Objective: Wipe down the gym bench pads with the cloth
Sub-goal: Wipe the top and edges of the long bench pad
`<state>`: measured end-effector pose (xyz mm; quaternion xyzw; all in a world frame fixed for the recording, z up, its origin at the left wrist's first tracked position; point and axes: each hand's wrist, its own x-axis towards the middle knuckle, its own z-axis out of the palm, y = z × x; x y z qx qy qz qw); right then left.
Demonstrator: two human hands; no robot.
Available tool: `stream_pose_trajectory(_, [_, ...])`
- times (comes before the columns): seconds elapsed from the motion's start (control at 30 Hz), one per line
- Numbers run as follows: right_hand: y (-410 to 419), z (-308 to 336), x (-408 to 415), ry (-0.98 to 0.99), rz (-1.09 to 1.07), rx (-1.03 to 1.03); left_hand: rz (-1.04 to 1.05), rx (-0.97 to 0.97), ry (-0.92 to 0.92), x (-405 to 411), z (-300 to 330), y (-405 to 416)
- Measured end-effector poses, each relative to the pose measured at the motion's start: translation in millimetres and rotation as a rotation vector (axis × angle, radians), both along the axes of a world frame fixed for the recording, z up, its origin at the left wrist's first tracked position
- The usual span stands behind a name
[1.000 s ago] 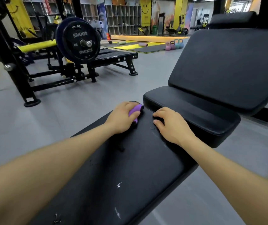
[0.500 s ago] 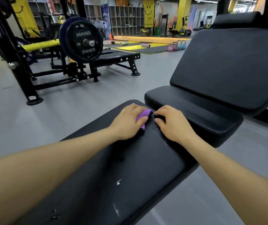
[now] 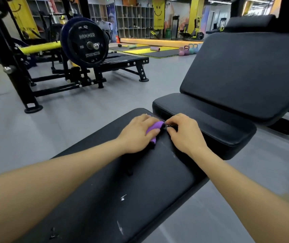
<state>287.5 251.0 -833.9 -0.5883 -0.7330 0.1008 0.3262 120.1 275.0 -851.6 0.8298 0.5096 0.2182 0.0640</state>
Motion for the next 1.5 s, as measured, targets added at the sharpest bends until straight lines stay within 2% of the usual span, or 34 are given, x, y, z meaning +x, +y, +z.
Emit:
stream_pose_trajectory(0.07, [3.0,-0.6,-0.2,-0.022,-0.009,-0.013,-0.015,0.009,-0.007,-1.0,3.6,16.5])
stream_pose_trajectory(0.23, [5.4,0.0,0.5,-0.031,-0.033,-0.023,0.212,-0.008,-0.016,12.6,6.9,67.0])
stream_pose_trajectory(0.37, [-0.5,2.8,-2.9,-0.019,-0.041,-0.033,0.29,-0.015,0.006,18.2,9.8,61.0])
stream_pose_trajectory(0.43, [-11.4,7.4,-0.1,0.023,-0.082,-0.04,0.241,-0.022,0.032,24.4,10.6,35.7])
stream_pose_trajectory(0.57, [-47.5,13.7,30.7,0.066,-0.125,-0.148,-0.013,-0.041,0.031,33.2,6.1,-21.6])
stream_pose_trajectory(0.67, [-65.2,6.7,43.4,0.065,-0.129,-0.125,-0.074,-0.026,0.037,34.0,6.5,-30.0])
stream_pose_trajectory(0.87, [-55.6,-16.2,36.2,0.055,-0.148,-0.048,0.101,-0.046,0.083,55.4,9.0,32.8])
stream_pose_trajectory(0.97, [-57.6,-16.9,36.8,-0.022,-0.162,-0.044,0.143,-0.027,0.1,62.1,12.9,29.5])
stream_pose_trajectory(1.17, [-64.1,-18.2,31.5,-0.109,-0.247,-0.027,-0.114,0.002,0.038,53.5,3.7,-41.6])
stream_pose_trajectory(1.27, [-64.0,-18.4,28.5,-0.11,-0.275,-0.007,-0.172,0.0,0.05,49.3,4.2,-30.4])
stream_pose_trajectory(1.4, [-65.9,-19.3,28.5,-0.111,-0.292,0.015,-0.024,-0.044,0.079,60.6,9.0,12.4])
stream_pose_trajectory(1.5, [-66.7,-20.5,28.0,-0.138,-0.307,0.029,0.048,-0.038,0.112,71.1,12.3,14.7])
